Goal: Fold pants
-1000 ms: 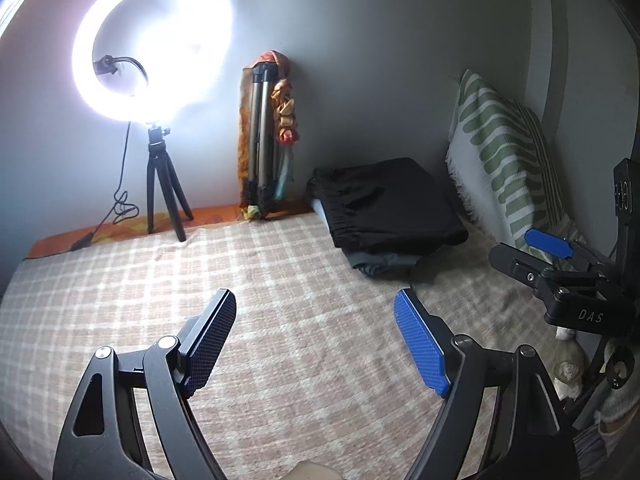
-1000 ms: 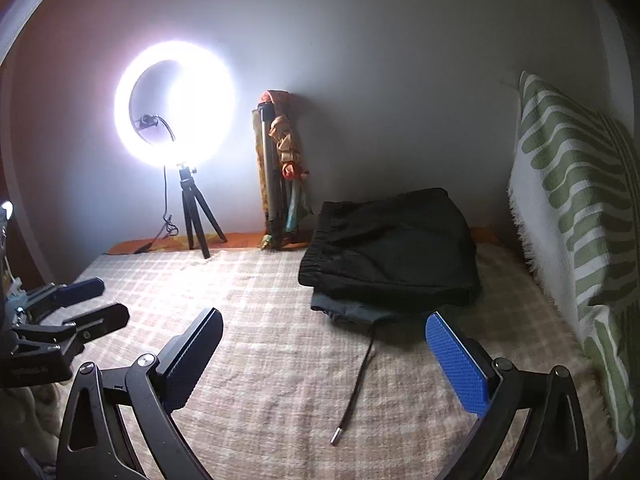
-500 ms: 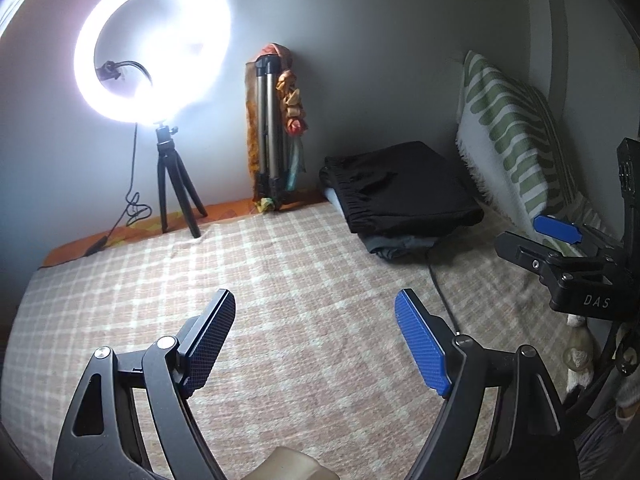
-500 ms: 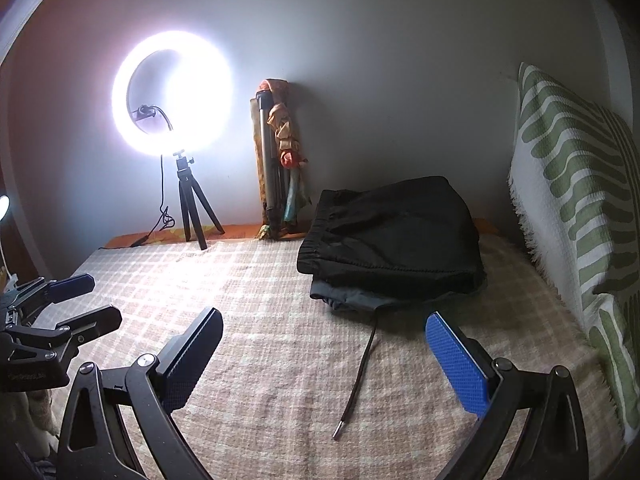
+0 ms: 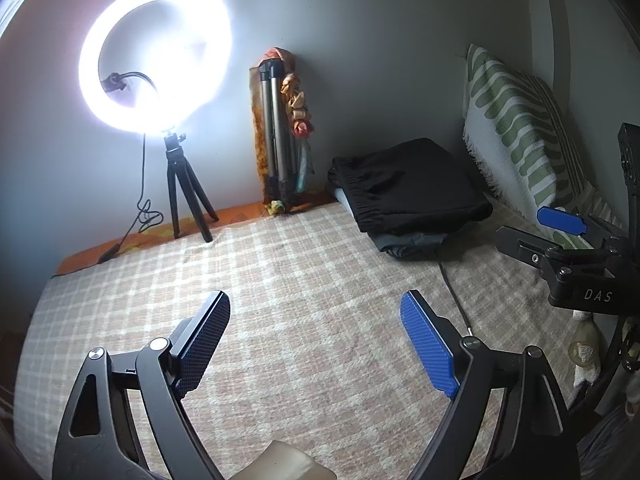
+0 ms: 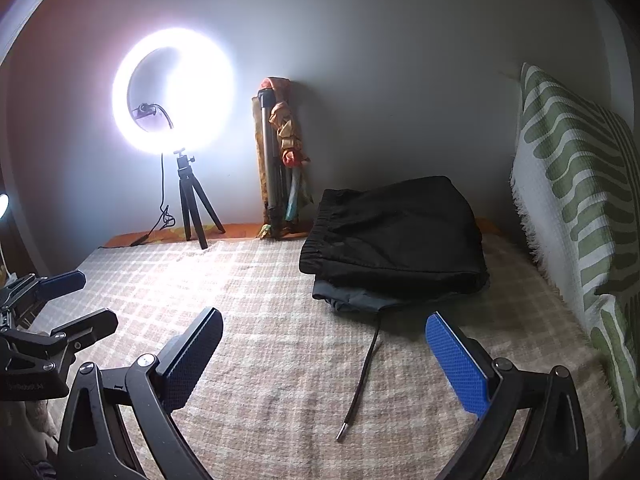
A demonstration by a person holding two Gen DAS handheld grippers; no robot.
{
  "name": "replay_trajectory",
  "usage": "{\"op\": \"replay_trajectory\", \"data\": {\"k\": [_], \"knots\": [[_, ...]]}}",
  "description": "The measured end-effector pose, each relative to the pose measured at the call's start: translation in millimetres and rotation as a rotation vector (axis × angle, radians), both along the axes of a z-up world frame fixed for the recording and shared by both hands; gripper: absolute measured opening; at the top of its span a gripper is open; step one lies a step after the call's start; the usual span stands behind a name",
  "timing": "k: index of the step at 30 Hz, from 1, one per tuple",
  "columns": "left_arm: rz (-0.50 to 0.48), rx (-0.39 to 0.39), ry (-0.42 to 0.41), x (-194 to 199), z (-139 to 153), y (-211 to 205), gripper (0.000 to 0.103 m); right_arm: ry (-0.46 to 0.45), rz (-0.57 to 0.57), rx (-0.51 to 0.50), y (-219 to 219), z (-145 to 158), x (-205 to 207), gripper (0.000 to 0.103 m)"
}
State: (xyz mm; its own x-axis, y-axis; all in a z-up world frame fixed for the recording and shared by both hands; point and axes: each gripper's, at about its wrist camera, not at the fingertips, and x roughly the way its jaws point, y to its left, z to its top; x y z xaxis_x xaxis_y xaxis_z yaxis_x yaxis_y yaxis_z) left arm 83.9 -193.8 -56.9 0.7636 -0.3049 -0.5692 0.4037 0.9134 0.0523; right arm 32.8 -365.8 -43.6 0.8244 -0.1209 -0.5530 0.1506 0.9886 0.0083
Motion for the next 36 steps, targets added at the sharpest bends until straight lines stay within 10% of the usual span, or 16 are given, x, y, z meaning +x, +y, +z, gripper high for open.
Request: {"op": "replay_trajectory", "data": {"k": [36], "knots": [[0.011,0.025,-0.046,-6,2,4,0.088,0.014,0.031,0.001,14,-6,6,0.103]]}}
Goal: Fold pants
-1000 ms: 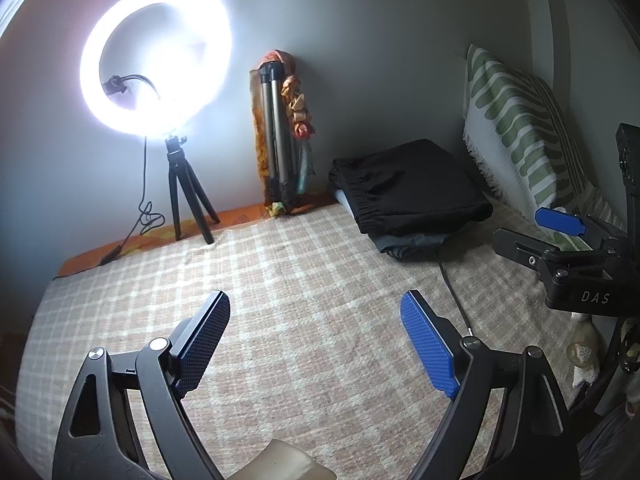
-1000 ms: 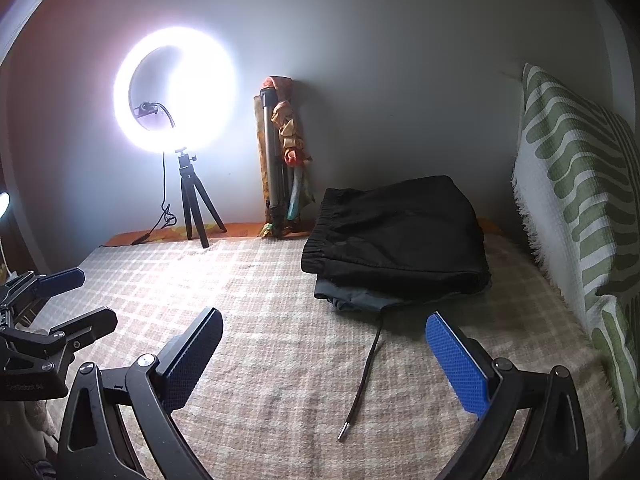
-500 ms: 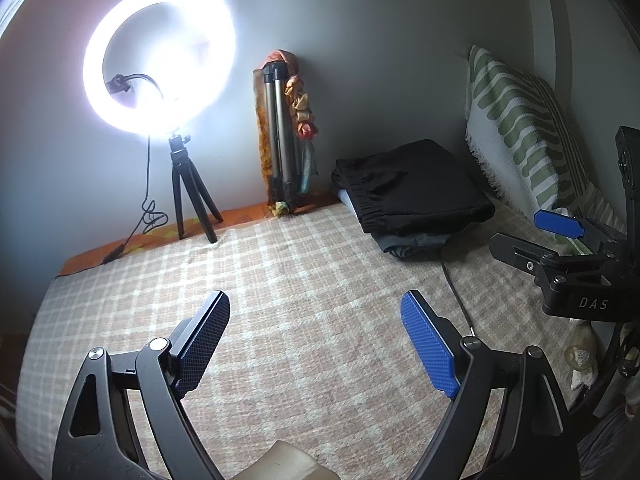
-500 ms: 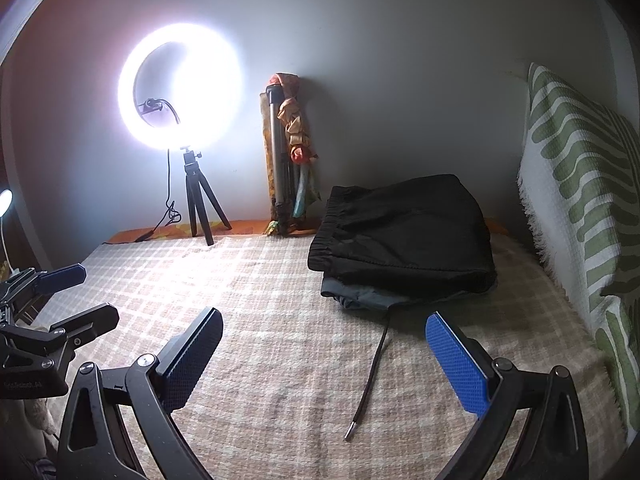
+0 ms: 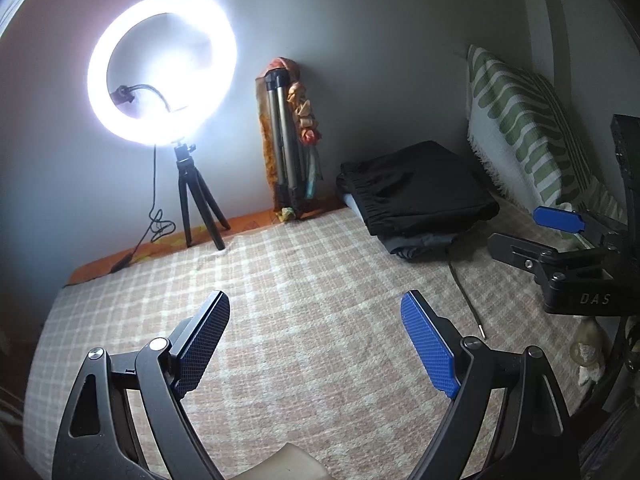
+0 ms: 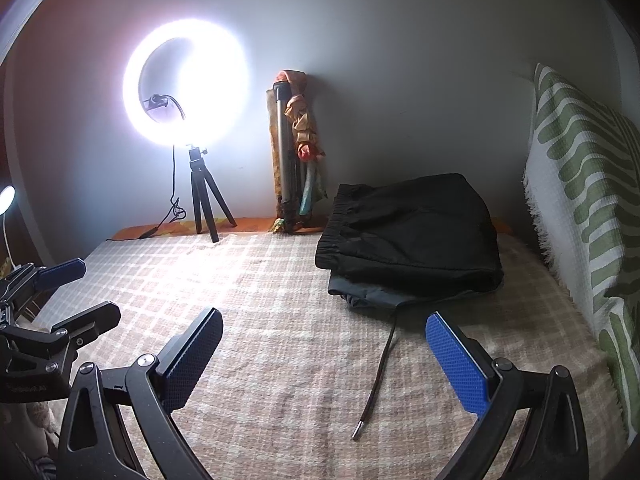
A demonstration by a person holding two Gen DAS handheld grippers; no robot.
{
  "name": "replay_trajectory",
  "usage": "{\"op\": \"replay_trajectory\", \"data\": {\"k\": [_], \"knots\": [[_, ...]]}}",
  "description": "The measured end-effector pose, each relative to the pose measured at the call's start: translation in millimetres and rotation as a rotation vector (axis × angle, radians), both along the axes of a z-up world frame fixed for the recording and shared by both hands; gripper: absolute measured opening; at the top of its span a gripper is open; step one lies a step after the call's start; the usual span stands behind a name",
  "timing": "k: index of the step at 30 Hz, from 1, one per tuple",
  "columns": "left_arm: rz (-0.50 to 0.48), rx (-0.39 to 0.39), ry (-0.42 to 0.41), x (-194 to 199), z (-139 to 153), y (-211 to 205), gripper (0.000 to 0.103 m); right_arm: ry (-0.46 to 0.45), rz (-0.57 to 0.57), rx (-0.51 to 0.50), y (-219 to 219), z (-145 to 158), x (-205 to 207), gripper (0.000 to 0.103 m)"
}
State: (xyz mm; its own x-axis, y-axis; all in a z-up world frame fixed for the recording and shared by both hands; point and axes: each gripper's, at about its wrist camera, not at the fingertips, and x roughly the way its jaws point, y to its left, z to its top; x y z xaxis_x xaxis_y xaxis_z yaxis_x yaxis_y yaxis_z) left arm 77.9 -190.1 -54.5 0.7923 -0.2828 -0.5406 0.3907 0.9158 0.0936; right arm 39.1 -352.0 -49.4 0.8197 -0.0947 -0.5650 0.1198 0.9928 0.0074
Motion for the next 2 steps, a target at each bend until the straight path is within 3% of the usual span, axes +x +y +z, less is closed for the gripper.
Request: {"op": "replay_trajectory", "data": {"k": [2], "knots": [[0.004,-0.003,0.002,0.2,1.1,1.4,0.088,0.001,0.002,-0.001,0.7,-0.6,0.4,0.103]]}}
